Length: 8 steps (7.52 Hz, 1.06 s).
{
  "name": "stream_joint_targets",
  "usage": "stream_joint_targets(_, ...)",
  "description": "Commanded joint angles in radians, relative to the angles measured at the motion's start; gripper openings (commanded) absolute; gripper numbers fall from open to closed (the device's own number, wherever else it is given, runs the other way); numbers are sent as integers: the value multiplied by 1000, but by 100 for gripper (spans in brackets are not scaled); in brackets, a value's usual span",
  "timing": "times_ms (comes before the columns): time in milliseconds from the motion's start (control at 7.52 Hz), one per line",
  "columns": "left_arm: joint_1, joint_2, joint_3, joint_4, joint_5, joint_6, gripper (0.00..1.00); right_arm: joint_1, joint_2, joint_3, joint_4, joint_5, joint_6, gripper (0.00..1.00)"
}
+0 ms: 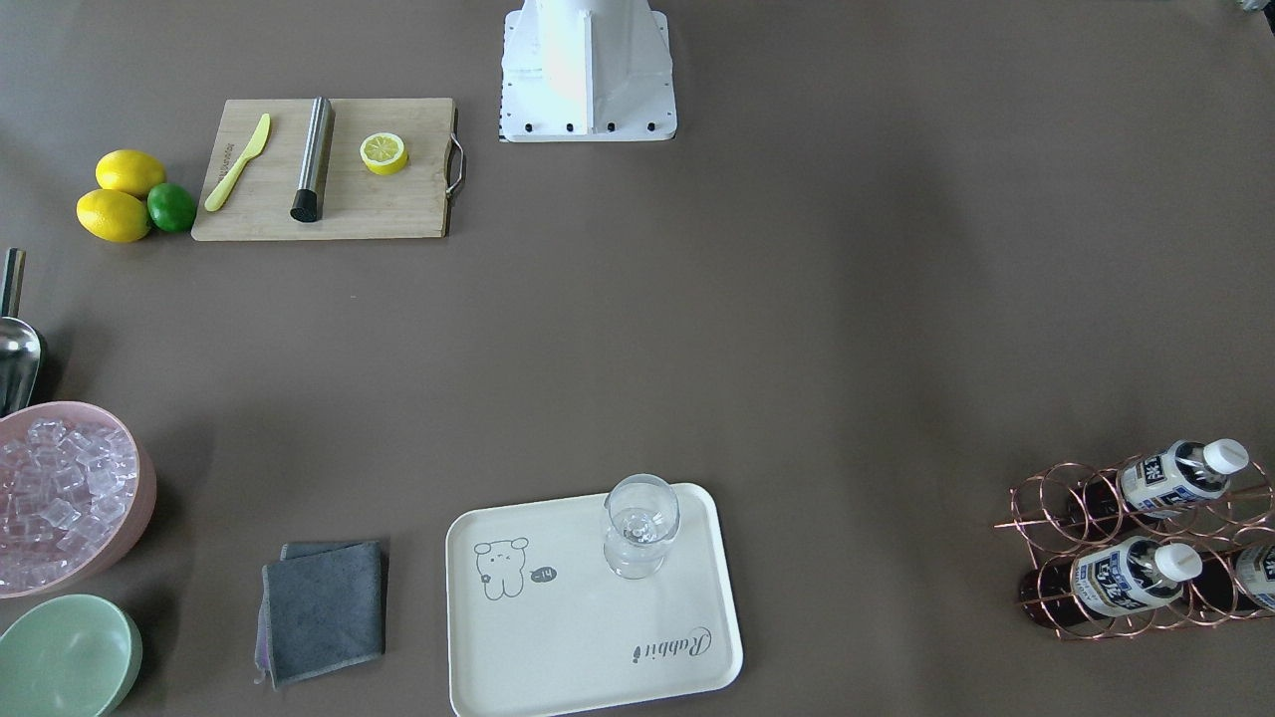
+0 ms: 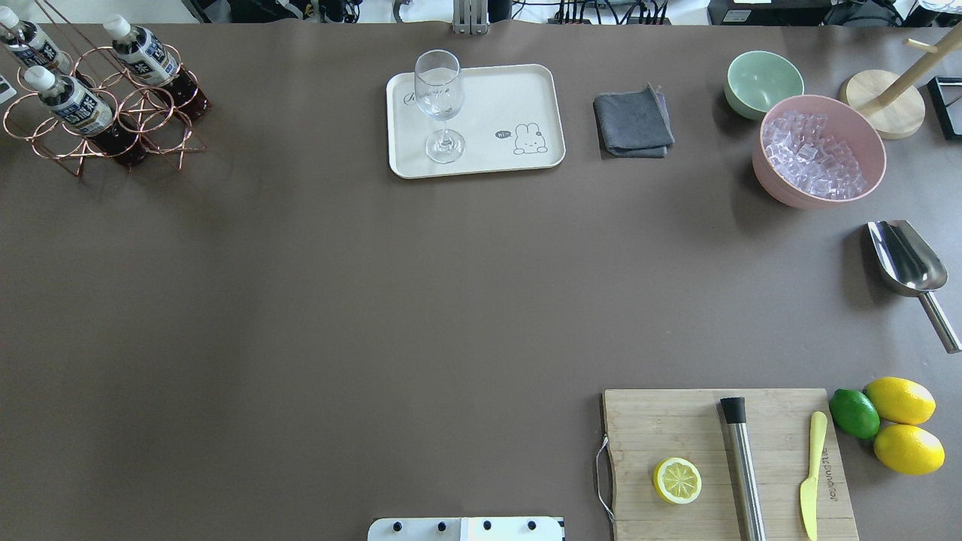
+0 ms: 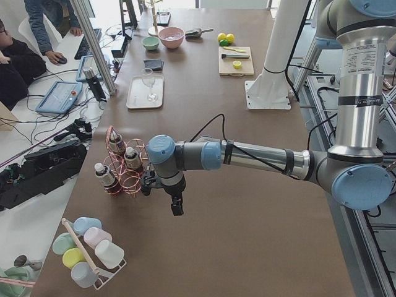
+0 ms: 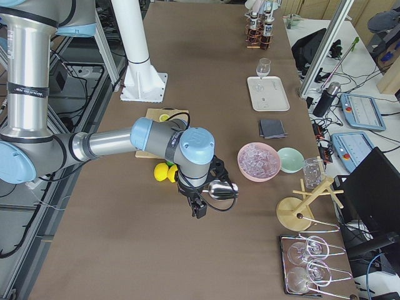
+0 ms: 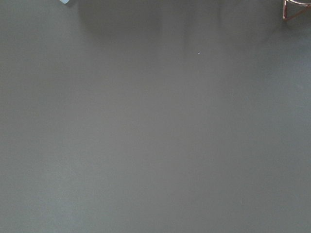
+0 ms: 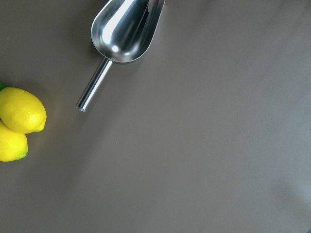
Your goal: Take tea from basket to plate
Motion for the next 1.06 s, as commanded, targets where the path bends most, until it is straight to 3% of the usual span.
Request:
stream_joint_targets(0, 1, 16, -5, -2, -1, 0, 98, -1, 0, -1, -1, 0, -1, 100)
stream_joint_targets(931, 0, -4, 1, 6, -35, 0, 98, -4, 3, -6, -1, 5, -1, 100)
